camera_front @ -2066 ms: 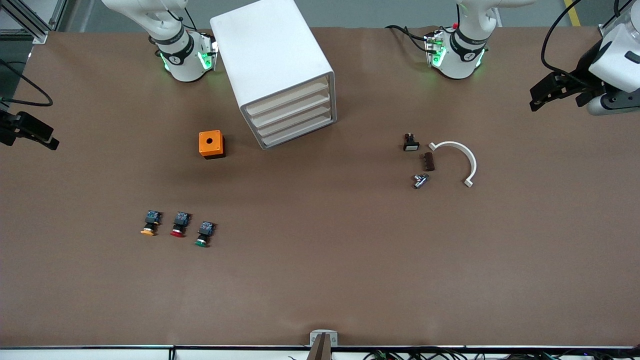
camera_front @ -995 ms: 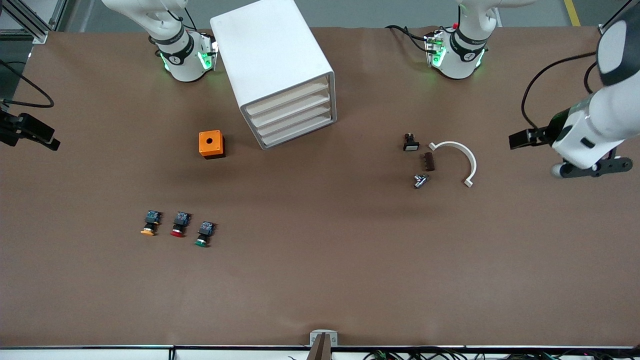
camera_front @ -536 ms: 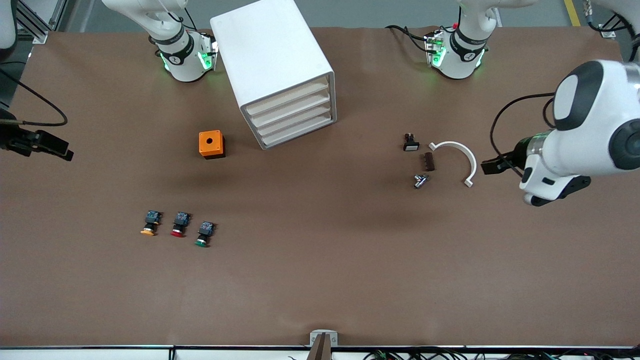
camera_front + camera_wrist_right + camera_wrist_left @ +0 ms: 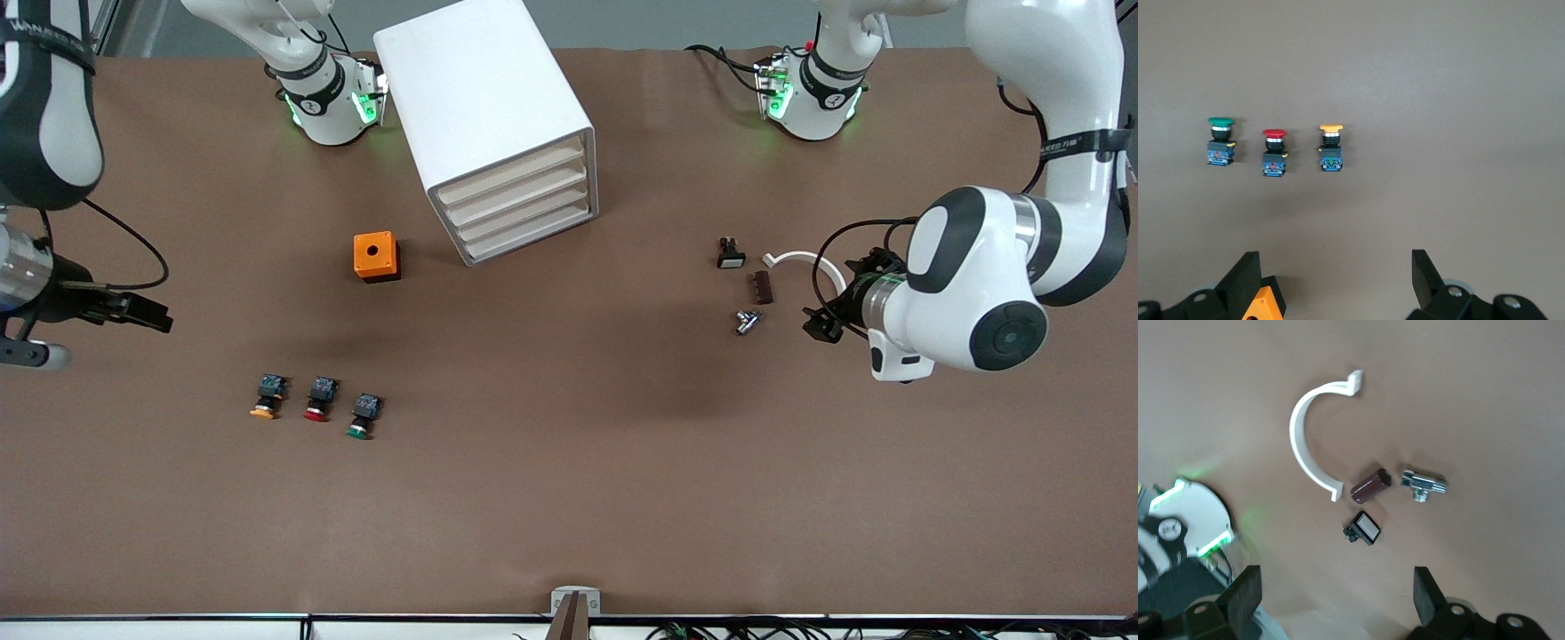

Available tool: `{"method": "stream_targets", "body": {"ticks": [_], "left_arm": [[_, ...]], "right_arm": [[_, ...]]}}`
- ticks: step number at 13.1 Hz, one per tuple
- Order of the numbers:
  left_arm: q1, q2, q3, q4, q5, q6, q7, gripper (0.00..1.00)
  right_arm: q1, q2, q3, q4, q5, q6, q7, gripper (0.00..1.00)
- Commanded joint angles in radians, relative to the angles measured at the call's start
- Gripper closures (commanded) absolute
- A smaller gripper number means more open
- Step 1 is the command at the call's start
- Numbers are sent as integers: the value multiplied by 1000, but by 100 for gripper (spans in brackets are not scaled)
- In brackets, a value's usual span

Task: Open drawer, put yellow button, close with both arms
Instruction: 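Grasp the yellow button with the right gripper while the left gripper reaches the drawer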

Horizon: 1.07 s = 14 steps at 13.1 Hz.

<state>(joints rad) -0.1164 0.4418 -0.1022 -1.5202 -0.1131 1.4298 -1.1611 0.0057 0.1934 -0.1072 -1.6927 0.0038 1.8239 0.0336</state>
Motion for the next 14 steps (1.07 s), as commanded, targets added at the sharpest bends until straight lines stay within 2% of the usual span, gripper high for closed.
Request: {"method": "stream_targets", "body": {"ticks": [1, 5, 7, 9, 12, 14], "left_arm": [[1, 21, 2, 29, -17, -70, -154, 0], [-55, 34, 1, 32, -118, -107, -313, 0], [-62, 46, 1, 22, -239, -144, -435, 0], [-62, 89, -1, 26, -350, -184, -599, 0], [-123, 144, -8, 26, -422, -213, -696, 1], [-149, 182, -8, 26, -537, -271, -794, 1]], "right_arm": [[-19, 69, 14, -4, 4, 49, 9, 0], [-18, 161, 15, -39, 8, 168, 9, 0], [-18, 193, 15, -99, 12, 268, 9, 0], [-15, 231, 18, -131, 16, 337, 9, 0], [-12, 296, 20, -136, 54, 388, 9, 0], [-9, 328, 30, -157, 58, 443, 9, 0]]}}
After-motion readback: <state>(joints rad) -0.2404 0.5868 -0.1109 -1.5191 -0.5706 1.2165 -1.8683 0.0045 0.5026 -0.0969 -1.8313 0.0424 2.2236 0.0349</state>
